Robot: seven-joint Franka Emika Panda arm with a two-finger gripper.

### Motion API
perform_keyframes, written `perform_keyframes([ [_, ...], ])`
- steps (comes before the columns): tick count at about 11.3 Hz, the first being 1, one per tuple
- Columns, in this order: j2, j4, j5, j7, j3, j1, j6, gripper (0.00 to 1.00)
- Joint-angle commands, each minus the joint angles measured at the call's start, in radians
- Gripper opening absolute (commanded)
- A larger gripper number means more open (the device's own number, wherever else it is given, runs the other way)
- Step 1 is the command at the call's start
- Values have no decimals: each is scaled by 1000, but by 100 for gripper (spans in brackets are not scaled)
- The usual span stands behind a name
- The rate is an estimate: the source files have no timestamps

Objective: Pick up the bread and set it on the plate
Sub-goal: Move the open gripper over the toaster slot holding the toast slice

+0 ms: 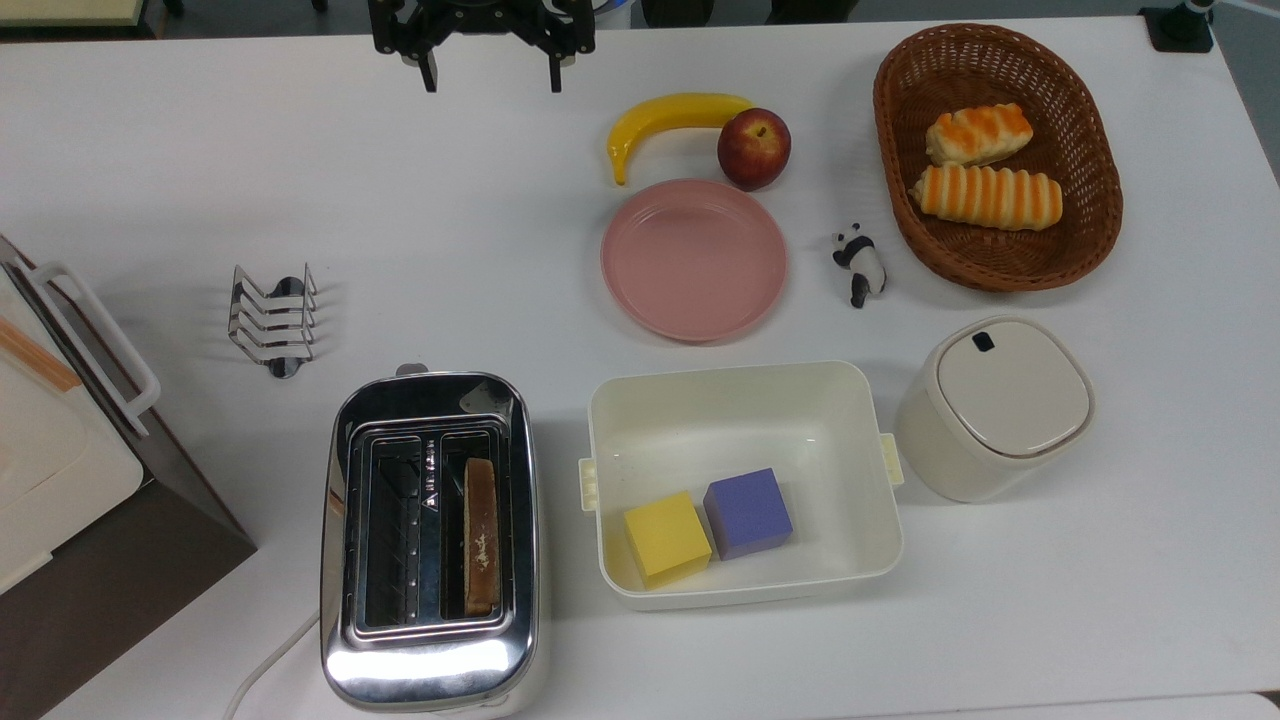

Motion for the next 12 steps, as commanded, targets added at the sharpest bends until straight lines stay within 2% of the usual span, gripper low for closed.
perform_keyframes([
  [1,25,-16,1,16,-1,-19,116,100],
  [5,122,-12,6,13,-1,-37,370,100],
  [10,282,-7,-4,6,1,-42,814,100],
  [12,354,31,-3,15,1,-39,974,100],
])
